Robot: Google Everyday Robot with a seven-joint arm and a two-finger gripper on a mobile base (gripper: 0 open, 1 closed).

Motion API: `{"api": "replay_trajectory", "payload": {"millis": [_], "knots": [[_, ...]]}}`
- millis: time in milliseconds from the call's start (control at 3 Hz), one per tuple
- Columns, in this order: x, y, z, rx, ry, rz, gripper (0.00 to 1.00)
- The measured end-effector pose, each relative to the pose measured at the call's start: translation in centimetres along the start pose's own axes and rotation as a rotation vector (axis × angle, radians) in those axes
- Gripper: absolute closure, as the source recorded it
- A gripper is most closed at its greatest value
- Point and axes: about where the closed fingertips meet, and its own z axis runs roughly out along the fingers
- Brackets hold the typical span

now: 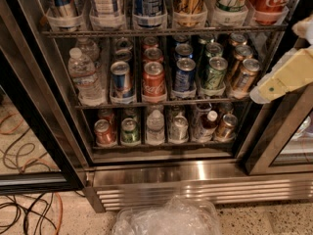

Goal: Pick coke can from top shelf of fridge

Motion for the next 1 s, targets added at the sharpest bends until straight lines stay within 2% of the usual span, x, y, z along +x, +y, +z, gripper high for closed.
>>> {"api": "replay_trajectory", "payload": {"millis": [333,667,1000], "knots": [[0.1,1.6,-0.9,0.041,-0.138,0.21,0.0],[-1.2,1.3,-0.9,0.07,-0.305,0.33,0.0],[-3.5,0.1,-2.1,0.096,-0.41,0.381,0.0]]}}
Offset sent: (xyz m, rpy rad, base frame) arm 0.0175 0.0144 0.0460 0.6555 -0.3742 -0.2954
